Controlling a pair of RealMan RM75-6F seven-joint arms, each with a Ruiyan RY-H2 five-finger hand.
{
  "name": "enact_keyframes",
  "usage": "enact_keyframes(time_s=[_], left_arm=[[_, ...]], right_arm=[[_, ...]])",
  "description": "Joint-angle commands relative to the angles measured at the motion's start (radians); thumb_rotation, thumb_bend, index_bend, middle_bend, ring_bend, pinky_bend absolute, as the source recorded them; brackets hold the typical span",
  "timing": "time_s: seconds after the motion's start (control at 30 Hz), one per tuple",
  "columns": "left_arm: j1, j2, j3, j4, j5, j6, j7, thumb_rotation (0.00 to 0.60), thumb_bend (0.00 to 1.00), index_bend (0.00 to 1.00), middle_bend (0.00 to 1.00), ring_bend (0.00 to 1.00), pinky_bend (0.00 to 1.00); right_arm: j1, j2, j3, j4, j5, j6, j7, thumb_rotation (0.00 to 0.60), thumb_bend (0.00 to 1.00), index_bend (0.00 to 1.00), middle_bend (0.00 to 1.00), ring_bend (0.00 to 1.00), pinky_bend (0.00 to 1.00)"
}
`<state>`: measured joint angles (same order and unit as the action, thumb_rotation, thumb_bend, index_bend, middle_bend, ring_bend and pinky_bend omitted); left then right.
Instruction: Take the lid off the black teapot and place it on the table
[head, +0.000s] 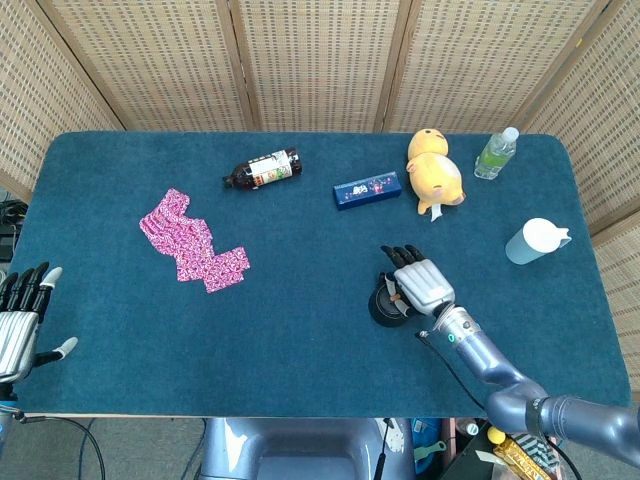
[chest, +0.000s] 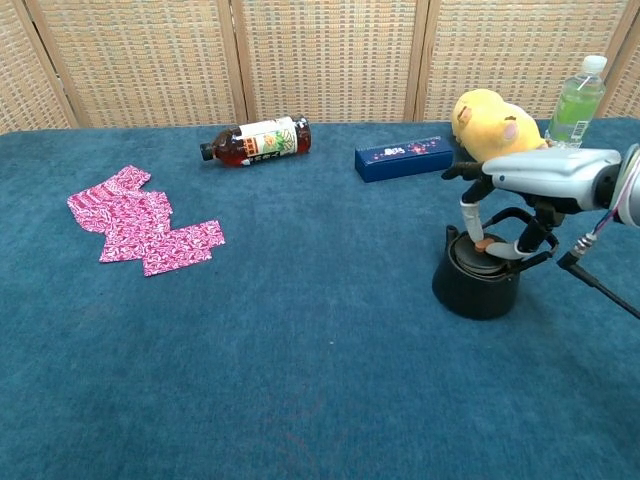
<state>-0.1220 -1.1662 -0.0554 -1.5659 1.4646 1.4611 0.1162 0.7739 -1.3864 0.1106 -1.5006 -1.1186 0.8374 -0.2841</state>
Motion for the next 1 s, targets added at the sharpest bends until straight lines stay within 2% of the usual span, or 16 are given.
enact_keyframes(time_s=[0.03,0.17,0.33,0.53,0.7,0.73,0.77,0.87,0.9,1.0], left_arm=[[0.000,0.001,0.000,-0.001,0.000,0.000,0.000,0.600,0.17,0.00,0.00,0.00,0.00],[0.000,0.002,0.001,-0.004,0.003,0.001,0.000,0.600,0.17,0.00,0.00,0.00,0.00],[0.001,0.002,0.005,-0.008,0.010,0.004,0.003,0.600,0.17,0.00,0.00,0.00,0.00],[0.003,0.007,0.004,-0.013,0.007,0.005,-0.005,0.600,0.17,0.00,0.00,0.00,0.00],[0.003,0.013,0.000,-0.011,-0.001,0.002,-0.022,0.600,0.17,0.00,0.00,0.00,0.00],[0.003,0.014,0.000,-0.010,-0.002,0.001,-0.024,0.600,0.17,0.00,0.00,0.00,0.00],[0.003,0.014,0.000,-0.009,-0.002,0.000,-0.025,0.600,0.17,0.00,0.00,0.00,0.00],[0.002,0.015,0.000,-0.007,-0.003,-0.004,-0.031,0.600,0.17,0.00,0.00,0.00,0.00],[0.002,0.016,0.000,-0.007,-0.003,-0.005,-0.033,0.600,0.17,0.00,0.00,0.00,0.00],[0.001,0.017,0.000,-0.005,-0.004,-0.009,-0.039,0.600,0.17,0.00,0.00,0.00,0.00]], right_arm=[[-0.003,0.042,0.021,-0.064,-0.037,0.031,0.017,0.600,0.56,0.62,0.05,0.00,0.00],[0.001,0.077,0.032,-0.144,-0.071,0.048,0.013,0.600,0.56,0.62,0.05,0.00,0.00],[0.020,0.055,0.004,-0.192,-0.097,0.029,-0.045,0.600,0.56,0.62,0.05,0.00,0.00],[0.045,-0.073,-0.030,-0.113,-0.099,0.010,-0.128,0.600,0.56,0.62,0.06,0.00,0.00],[0.056,-0.160,-0.036,-0.043,-0.075,0.004,-0.165,0.600,0.56,0.62,0.06,0.00,0.00],[0.057,-0.168,-0.037,-0.036,-0.073,0.005,-0.170,0.600,0.55,0.59,0.05,0.00,0.00],[0.057,-0.172,-0.038,-0.033,-0.072,0.006,-0.174,0.600,0.49,0.53,0.04,0.00,0.00],[0.058,-0.178,-0.041,-0.025,-0.069,0.007,-0.187,0.600,0.20,0.24,0.02,0.00,0.00],[0.057,-0.178,-0.040,-0.025,-0.069,0.012,-0.190,0.600,0.15,0.18,0.01,0.00,0.00],[0.046,-0.164,-0.031,-0.043,-0.082,0.047,-0.186,0.600,0.13,0.15,0.01,0.00,0.00]])
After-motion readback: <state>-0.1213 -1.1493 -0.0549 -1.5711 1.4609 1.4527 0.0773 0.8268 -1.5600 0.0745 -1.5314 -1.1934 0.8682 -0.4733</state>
